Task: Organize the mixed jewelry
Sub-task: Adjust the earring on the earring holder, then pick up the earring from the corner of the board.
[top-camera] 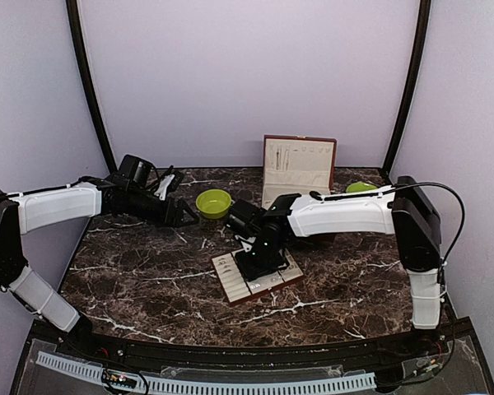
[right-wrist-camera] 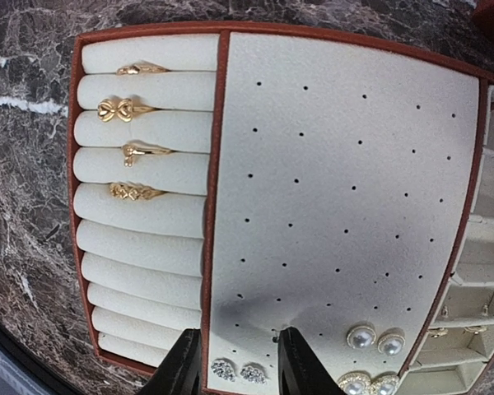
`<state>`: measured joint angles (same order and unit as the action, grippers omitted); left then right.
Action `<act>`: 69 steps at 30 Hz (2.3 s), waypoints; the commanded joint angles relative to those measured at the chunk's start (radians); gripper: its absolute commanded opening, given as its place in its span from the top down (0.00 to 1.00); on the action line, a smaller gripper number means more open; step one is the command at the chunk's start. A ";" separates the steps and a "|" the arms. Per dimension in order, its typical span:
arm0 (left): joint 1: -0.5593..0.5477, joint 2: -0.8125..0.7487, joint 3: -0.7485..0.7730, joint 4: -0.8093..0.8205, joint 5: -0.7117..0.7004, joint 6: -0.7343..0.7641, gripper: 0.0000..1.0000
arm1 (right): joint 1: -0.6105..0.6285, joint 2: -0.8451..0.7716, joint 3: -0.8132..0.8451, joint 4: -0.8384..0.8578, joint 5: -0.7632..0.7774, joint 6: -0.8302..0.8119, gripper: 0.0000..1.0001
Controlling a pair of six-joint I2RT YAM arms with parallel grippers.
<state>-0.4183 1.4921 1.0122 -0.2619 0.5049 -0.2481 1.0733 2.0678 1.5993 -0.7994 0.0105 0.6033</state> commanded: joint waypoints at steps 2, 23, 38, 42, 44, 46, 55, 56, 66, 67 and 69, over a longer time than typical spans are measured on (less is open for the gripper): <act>-0.004 -0.038 -0.015 0.007 0.014 -0.005 0.27 | 0.008 0.030 -0.016 0.029 -0.007 -0.002 0.68; -0.004 -0.160 -0.073 0.092 -0.072 0.018 0.27 | 0.002 -0.102 -0.009 0.041 0.066 0.027 0.62; -0.004 -0.312 -0.166 0.009 -0.319 -0.051 0.27 | -0.097 -0.490 -0.403 0.375 0.129 0.067 0.21; -0.004 -0.387 -0.206 -0.144 -0.421 -0.217 0.31 | -0.150 -0.599 -0.554 0.477 0.106 0.062 0.20; -0.003 -0.420 -0.256 -0.215 -0.461 -0.316 0.36 | -0.178 -0.636 -0.621 0.518 0.102 0.054 0.20; -0.004 -0.454 -0.309 -0.270 -0.490 -0.399 0.38 | -0.204 -0.668 -0.662 0.549 0.099 0.044 0.20; -0.004 -0.554 -0.385 -0.528 -0.663 -0.632 0.45 | -0.304 -0.776 -0.780 0.613 0.092 0.001 0.20; -0.004 -0.563 -0.397 -0.538 -0.664 -0.650 0.48 | -0.315 -0.785 -0.792 0.621 0.087 0.000 0.20; -0.004 -0.576 -0.490 -0.556 -0.551 -0.740 0.64 | -0.369 -0.845 -0.872 0.673 0.058 -0.001 0.20; -0.003 -0.558 -0.497 -0.559 -0.533 -0.741 0.68 | -0.372 -0.844 -0.878 0.678 0.053 -0.002 0.20; -0.004 -0.536 -0.504 -0.566 -0.516 -0.744 0.74 | -0.378 -0.840 -0.885 0.687 0.046 0.000 0.20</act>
<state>-0.4183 0.9245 0.5323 -0.7879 -0.0612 -0.9646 0.7094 1.2377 0.7349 -0.1734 0.0780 0.6102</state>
